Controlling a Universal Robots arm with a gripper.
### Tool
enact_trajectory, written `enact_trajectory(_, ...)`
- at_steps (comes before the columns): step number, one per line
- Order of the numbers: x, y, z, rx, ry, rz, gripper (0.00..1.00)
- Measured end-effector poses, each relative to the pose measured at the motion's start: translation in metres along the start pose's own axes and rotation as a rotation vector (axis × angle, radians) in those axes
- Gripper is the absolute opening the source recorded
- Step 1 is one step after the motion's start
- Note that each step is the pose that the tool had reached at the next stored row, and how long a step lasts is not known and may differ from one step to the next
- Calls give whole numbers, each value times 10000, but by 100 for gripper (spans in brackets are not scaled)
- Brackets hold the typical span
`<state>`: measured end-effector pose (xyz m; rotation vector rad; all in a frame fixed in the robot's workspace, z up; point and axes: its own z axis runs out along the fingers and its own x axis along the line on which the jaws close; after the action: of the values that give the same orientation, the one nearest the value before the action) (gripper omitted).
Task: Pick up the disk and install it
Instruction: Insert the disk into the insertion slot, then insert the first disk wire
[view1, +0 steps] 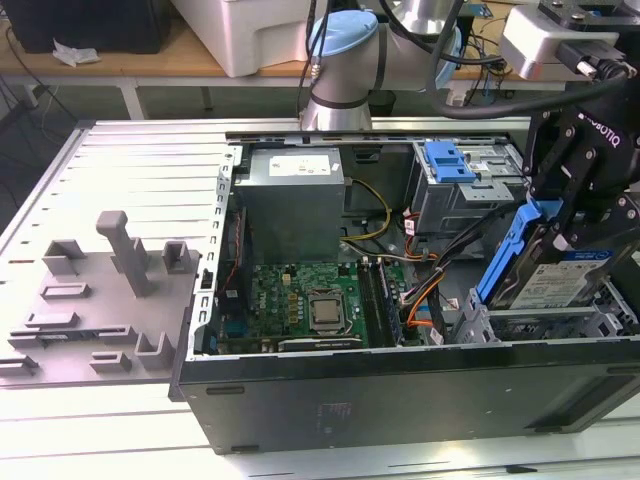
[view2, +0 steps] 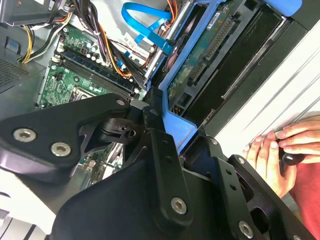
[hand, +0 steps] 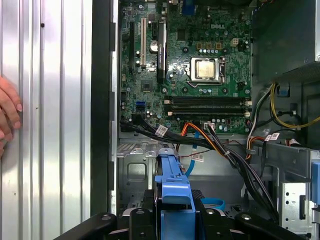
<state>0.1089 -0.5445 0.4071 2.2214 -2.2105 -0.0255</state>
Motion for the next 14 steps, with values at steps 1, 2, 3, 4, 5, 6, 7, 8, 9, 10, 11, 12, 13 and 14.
enact_trajectory(1,0,-1,1,2,-2,-1,37)
enact_trajectory(2,0,0,0,1,0,-1,38)
enact_trajectory(3,0,0,0,1,2,-1,38)
enact_trajectory(4,0,-1,1,0,0,-1,44)
enact_trajectory(5,0,0,1,0,-1,-1,44)
enact_trajectory(6,0,0,1,0,-1,-1,44)
enact_trajectory(7,0,0,1,0,0,0,44)
enact_trajectory(8,0,0,1,0,0,-1,44)
enact_trajectory(9,0,0,1,0,0,0,44)
enact_trajectory(10,0,0,1,0,0,-1,44)
enact_trajectory(11,0,0,3,1,0,0,44)
enact_trajectory(12,0,0,6,0,-1,-1,44)
enact_trajectory(13,0,0,6,0,0,0,44)
enact_trajectory(14,0,0,6,0,0,0,44)
